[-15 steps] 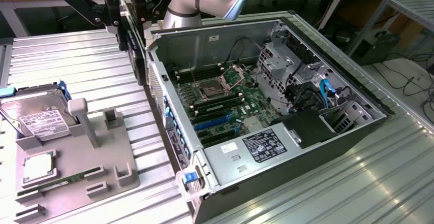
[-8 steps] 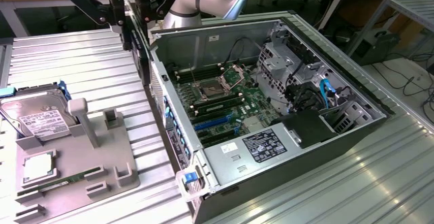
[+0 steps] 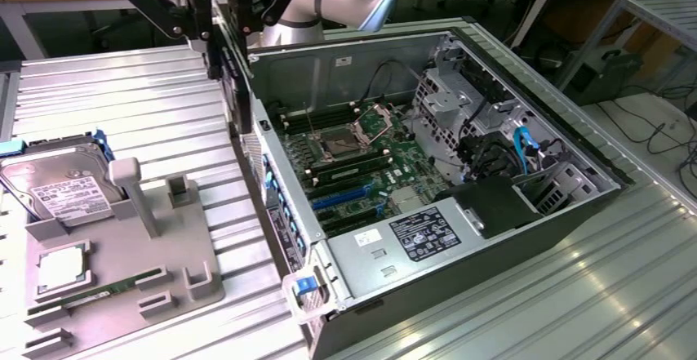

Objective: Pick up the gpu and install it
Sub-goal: 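Pick up the gpu and move the gpu toward the slot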

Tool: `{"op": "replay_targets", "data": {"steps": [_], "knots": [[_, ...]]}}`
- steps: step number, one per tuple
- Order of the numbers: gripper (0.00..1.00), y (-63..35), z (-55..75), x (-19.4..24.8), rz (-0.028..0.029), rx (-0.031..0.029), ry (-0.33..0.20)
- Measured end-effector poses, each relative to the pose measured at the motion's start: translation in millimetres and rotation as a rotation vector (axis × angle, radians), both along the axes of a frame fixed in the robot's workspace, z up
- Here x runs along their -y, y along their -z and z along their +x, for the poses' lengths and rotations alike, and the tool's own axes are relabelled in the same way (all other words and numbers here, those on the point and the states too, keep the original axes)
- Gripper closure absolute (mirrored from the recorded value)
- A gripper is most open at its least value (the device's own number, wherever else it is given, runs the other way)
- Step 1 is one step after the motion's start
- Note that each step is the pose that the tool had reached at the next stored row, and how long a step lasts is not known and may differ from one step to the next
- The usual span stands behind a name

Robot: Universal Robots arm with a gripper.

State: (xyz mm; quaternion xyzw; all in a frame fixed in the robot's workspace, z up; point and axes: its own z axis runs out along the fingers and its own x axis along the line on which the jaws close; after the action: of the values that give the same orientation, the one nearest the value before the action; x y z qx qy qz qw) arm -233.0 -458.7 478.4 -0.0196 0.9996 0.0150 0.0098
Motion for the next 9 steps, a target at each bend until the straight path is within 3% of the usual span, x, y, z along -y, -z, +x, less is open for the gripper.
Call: {"op": "replay_targets", "data": {"steps": [9], "knots": [[0.73,0.0,8.6,0.0,0.0,0.0,0.0]]}}
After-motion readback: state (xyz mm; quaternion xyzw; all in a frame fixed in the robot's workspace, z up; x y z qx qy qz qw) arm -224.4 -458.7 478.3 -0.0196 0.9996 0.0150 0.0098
